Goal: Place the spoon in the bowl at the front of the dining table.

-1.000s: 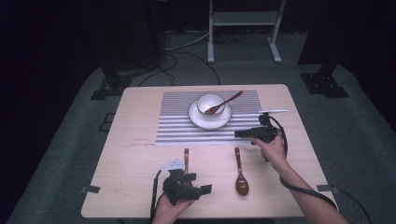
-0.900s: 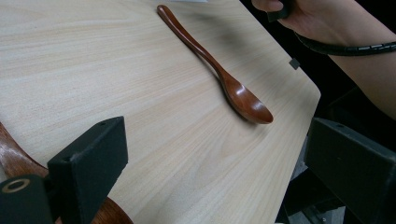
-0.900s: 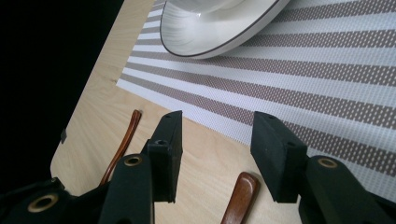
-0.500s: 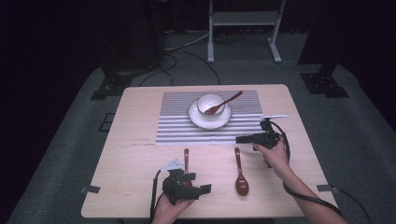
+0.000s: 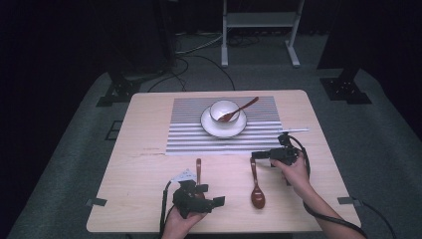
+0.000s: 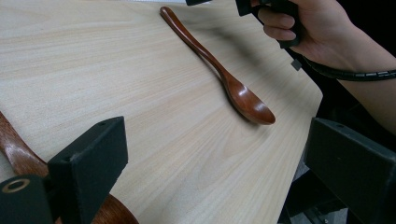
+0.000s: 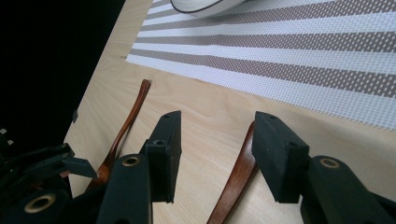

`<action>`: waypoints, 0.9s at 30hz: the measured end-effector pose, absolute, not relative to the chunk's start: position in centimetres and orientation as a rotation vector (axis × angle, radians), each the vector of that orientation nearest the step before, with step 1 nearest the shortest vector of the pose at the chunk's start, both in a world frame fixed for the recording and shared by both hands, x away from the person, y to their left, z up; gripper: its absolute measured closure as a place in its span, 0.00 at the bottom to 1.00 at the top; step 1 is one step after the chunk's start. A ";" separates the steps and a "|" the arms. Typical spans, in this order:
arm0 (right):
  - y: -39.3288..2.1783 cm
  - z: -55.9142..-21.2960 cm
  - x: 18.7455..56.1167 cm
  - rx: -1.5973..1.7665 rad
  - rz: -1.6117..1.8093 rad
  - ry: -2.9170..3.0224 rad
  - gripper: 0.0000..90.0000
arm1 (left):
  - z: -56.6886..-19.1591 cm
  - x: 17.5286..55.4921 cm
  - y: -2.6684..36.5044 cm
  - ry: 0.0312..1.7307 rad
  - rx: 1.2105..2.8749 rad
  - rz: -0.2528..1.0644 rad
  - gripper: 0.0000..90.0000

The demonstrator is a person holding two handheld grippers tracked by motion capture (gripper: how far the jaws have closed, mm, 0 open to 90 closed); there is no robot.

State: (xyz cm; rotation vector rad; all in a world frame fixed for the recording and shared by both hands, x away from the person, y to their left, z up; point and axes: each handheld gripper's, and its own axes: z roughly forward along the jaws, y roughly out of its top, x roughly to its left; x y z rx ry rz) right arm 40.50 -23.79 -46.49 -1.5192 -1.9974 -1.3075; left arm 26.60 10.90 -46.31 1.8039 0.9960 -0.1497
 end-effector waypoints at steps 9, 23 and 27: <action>-23.8 -46.8 39.6 -1.503 -1.312 -1.996 0.57 | -46.4 26.6 10.8 0.994 1.808 -0.152 0.06; -23.9 -46.9 38.4 -1.479 -1.326 -1.989 0.57 | -46.4 26.6 10.9 0.993 1.807 -0.146 0.06; -23.9 -47.0 38.0 -1.471 -1.327 -1.987 0.57 | -46.4 26.6 10.9 0.996 1.807 -0.147 0.06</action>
